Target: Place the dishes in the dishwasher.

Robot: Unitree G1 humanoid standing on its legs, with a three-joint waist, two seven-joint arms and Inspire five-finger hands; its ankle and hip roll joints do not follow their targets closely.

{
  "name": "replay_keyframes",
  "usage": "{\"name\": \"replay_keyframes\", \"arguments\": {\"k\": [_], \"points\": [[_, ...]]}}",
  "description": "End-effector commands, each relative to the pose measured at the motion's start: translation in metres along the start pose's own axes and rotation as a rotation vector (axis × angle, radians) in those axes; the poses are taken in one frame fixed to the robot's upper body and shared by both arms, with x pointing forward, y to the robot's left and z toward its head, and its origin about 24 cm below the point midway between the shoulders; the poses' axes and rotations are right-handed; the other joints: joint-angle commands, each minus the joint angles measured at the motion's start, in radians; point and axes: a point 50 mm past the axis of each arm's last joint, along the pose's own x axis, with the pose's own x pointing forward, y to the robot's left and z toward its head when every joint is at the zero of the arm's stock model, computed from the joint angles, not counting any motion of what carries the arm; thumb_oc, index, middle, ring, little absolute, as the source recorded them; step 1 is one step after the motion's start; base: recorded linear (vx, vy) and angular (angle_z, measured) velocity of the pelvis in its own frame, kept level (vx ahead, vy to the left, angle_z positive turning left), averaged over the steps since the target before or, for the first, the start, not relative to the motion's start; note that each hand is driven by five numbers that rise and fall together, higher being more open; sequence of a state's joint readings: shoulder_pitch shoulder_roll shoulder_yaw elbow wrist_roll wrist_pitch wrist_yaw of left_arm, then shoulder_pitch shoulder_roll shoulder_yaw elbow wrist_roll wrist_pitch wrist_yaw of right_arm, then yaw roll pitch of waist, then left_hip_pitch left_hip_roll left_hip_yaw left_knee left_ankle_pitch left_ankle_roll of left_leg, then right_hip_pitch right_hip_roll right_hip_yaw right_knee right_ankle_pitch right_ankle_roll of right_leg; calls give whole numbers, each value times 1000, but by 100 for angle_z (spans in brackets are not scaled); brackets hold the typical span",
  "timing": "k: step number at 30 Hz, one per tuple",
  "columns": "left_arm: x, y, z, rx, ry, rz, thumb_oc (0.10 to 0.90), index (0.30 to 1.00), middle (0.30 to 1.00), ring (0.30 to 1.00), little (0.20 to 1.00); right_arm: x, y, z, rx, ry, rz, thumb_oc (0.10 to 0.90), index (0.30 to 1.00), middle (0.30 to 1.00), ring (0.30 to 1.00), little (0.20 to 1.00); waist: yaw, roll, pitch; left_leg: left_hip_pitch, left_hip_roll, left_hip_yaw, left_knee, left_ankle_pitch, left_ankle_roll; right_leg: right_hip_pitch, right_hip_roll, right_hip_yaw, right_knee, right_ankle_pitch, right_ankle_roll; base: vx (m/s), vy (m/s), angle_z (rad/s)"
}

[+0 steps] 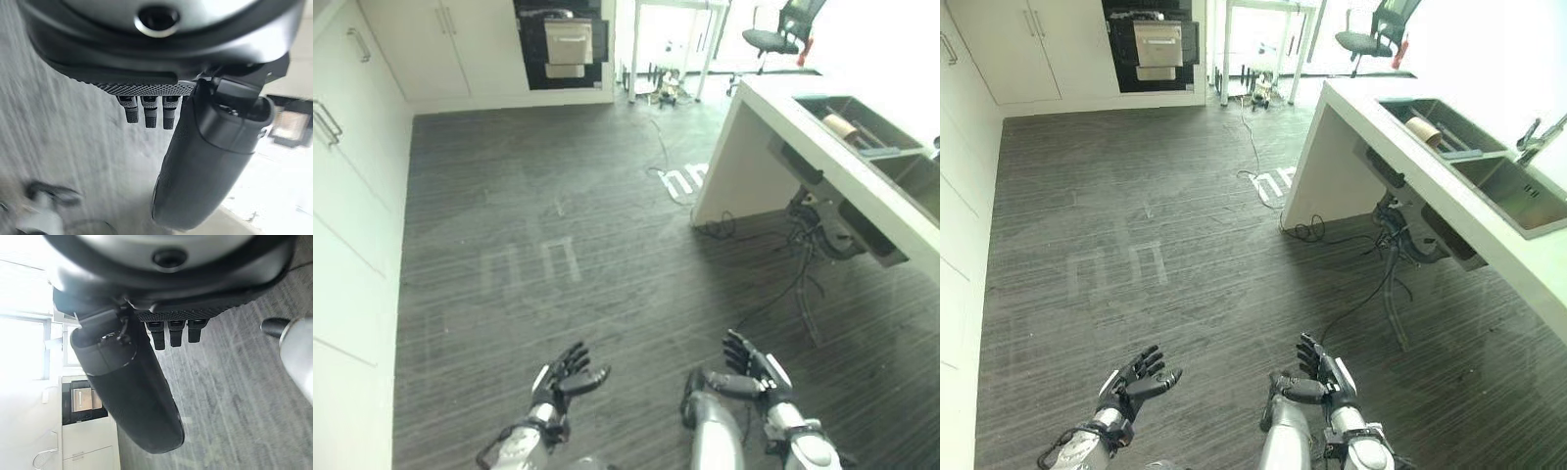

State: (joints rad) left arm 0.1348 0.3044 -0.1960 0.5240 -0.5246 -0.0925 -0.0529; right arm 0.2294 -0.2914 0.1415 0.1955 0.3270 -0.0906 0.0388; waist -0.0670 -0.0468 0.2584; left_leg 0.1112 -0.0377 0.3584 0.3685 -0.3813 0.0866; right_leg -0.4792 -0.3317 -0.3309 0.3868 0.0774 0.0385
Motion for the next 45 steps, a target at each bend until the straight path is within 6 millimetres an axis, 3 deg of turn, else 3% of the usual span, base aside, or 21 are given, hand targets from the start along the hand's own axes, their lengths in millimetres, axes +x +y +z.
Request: {"name": "replay_keyframes", "arguments": {"k": [1,6,7,8,9,10,12,13,17,18,21,24,29,30,33,35,36,39,40,43,45], "points": [[1,-21,60,98,-296,-149,800,900,900,900,900,14,-5,66,-26,-331,-26,800,900,900,900,900,15,-26,-100,-36,52,-125,-69,34,-73,177,-45,8,-87,120,207,250,-255,-23],[-1,-28,74,54,-353,-188,800,900,900,900,900,16,-8,83,-68,-382,-43,800,900,900,900,900,22,-29,-134,65,11,-102,-69,57,-79,248,26,-34,-87,-10,157,399,-242,-28],[-1,-30,75,46,-360,-191,800,900,900,900,900,17,-10,85,-87,-385,-44,800,900,900,900,900,21,-27,-140,86,10,-87,-69,95,-93,255,38,-36,-87,-28,141,372,-186,-47],[-2,-31,75,23,-364,-188,800,900,900,900,900,17,-13,88,-125,-385,-39,800,900,900,900,900,19,-24,-147,91,21,-64,-2,209,-135,275,62,-29,-87,-70,102,285,-171,-55],[-3,-32,75,12,-367,-187,800,900,900,900,900,16,-16,90,-142,-387,-38,800,900,900,900,900,17,-22,-148,64,42,-53,76,263,-163,288,74,-27,-87,-91,81,300,-196,-64],[-4,-37,77,-17,-390,-204,800,900,900,900,900,15,-23,98,-182,-404,-32,800,900,900,900,900,15,-26,-141,-62,80,-57,337,367,-222,325,91,-19,-87,-144,29,198,-129,-53],[-5,-39,79,-21,-402,-214,800,900,900,900,900,14,-25,101,-194,-415,-33,800,900,900,900,900,16,-29,-140,-104,79,-65,372,392,-228,331,89,-18,-87,-154,19,156,-48,-5],[-5,-44,85,-30,-439,-232,800,900,900,900,900,12,-30,112,-212,-450,-39,800,900,900,900,900,25,-20,-106,-216,135,-83,382,388,-213,372,117,-3,-87,-174,8,194,6,-43],[-8,-44,98,-32,-514,-207,800,900,900,900,900,13,-23,128,-209,-517,10,800,900,900,900,900,30,7,-103,-152,161,-39,-69,396,-184,395,186,88,-87,-211,38,306,154,-72],[-10,-43,99,-26,-532,-200,800,900,900,900,900,9,-23,130,-208,-534,19,800,900,900,900,900,36,33,-107,-232,211,-116,-69,369,-200,402,224,120,-87,-232,46,318,237,-93],[-19,-39,97,-39,-582,-175,800,900,900,900,900,0,-27,136,-212,-576,28,800,900,900,900,900,68,50,-115,-354,270,-240,-69,398,-230,428,262,161,-87,-284,42,320,207,-101],[-26,-37,109,-39,-680,-164,800,900,900,900,900,-4,-25,146,-195,-643,37,800,900,900,900,900,83,48,-119,-350,257,-232,-69,362,-217,455,248,152,-87,-307,41,275,186,-82],[-34,-41,144,156,-840,-158,800,900,900,900,900,-13,-19,161,-216,-725,83,800,900,900,900,900,63,48,-146,-306,229,-201,-69,290,-186,503,245,154,-87,-323,53,264,222,-47],[-35,-44,166,177,-923,-176,800,900,900,900,900,-17,-18,173,-234,-784,86,800,900,900,900,900,50,49,-155,-283,206,-184,-69,267,-159,540,255,145,-87,-317,62,374,309,1],[-46,-54,185,190,-1053,-215,800,900,900,900,900,-23,-15,186,-189,-887,57,800,900,900,900,900,42,52,-157,-266,165,-197,-69,238,-122,582,286,136,-87,-227,91,286,215,5],[-49,-59,193,191,-1077,-221,800,900,900,900,900,-27,-10,190,-134,-943,38,800,900,900,900,900,40,47,-160,-247,127,-199,-69,214,-87,517,300,137,109,-150,141,257,224,-19],[-50,-59,196,187,-1078,-246,800,900,900,900,900,-27,-6,190,-104,-941,62,800,900,900,900,900,40,57,-158,-225,123,-190,-69,193,-69,424,268,111,289,-106,157,184,200,-22],[-54,-58,199,183,-1087,-247,800,900,900,900,900,-27,-5,189,-77,-936,99,800,900,900,900,900,41,61,-150,-204,122,-175,-69,175,-67,361,221,64,302,-86,156,127,30,-41],[-59,-58,204,191,-1106,-249,800,900,900,900,900,-30,-7,190,-60,-970,82,800,900,900,900,900,45,51,-143,-188,119,-148,-69,160,-73,356,164,0,185,-63,146,203,-133,-71],[-65,-60,208,185,-1121,-282,800,900,900,900,900,-35,-4,197,-44,-1042,65,800,900,900,900,900,47,31,-124,-133,127,-103,-69,127,-92,382,80,-106,-87,22,135,288,-260,-82],[-67,-65,206,166,-1127,-303,800,900,900,900,900,-32,1,197,-4,-1050,83,800,900,900,900,900,52,-8,-112,-69,110,-75,-69,59,-104,298,-59,-115,-87,90,186,381,-368,-86]]}}
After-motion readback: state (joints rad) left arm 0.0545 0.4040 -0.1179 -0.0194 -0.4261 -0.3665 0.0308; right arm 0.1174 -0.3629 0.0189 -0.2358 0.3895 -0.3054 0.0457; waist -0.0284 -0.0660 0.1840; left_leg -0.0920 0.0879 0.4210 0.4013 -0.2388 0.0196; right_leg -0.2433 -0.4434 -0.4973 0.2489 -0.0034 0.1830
